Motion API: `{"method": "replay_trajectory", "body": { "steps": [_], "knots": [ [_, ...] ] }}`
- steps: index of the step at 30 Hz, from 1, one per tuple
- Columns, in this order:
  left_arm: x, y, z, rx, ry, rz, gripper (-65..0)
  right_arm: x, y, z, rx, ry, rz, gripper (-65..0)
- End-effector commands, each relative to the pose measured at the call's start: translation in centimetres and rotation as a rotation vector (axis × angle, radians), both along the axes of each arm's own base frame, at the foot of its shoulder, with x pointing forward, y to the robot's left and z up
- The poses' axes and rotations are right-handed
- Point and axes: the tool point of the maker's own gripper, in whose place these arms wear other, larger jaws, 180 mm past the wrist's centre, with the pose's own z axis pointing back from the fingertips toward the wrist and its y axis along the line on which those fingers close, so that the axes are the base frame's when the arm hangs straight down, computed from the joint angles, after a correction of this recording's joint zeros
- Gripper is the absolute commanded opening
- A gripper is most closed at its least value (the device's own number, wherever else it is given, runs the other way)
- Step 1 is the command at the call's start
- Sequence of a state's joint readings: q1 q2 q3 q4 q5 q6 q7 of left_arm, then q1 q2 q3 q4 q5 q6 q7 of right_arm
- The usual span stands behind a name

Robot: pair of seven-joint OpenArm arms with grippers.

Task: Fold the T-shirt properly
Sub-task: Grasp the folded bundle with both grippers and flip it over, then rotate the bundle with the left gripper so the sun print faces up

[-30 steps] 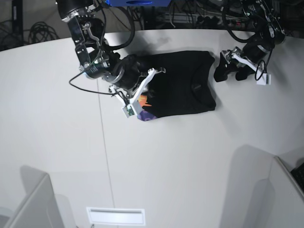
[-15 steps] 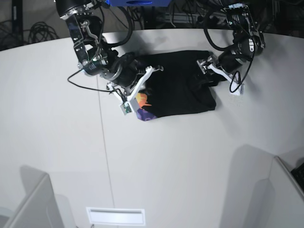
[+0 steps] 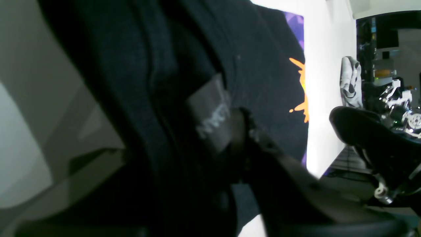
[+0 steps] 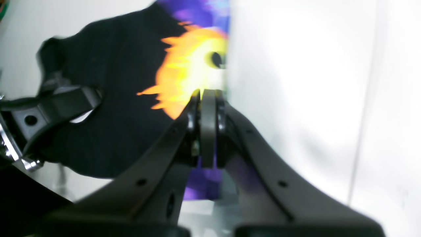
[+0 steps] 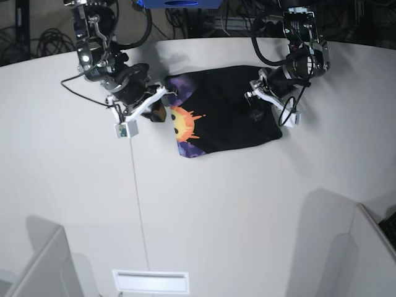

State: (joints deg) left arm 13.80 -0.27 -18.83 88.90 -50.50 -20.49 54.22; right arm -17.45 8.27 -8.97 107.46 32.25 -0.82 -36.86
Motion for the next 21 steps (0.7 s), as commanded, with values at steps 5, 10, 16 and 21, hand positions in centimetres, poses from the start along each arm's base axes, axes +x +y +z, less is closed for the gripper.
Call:
{"method": "replay_trajectory", "body": {
  "steps": [5,10,16,21],
  "knots": [
    [0.7,-0.1,-0.3,0.128,0.005,-0.081,-65.0,0.1,-4.3,0.1,-0.025,-0.013,-0.119,-65.0],
    [0.4,-0.7,-0.6,0.194,0.002,-0.206,-65.0,-0.5,-8.4,-0.4,-0.065,0.005,-0.229,-65.0],
    [1.4,-0.4,-0.3,0.301,-0.029,-0.37,-65.0,-1.0,-11.9,-0.5,-0.1,0.011,-0.316,-65.0],
    [1.6,-1.3,-0.1,0.387,-0.056,-0.544,-65.0,-1.0,-14.1,-0.3,-0.122,0.005,-0.375,-65.0]
  ]
}}
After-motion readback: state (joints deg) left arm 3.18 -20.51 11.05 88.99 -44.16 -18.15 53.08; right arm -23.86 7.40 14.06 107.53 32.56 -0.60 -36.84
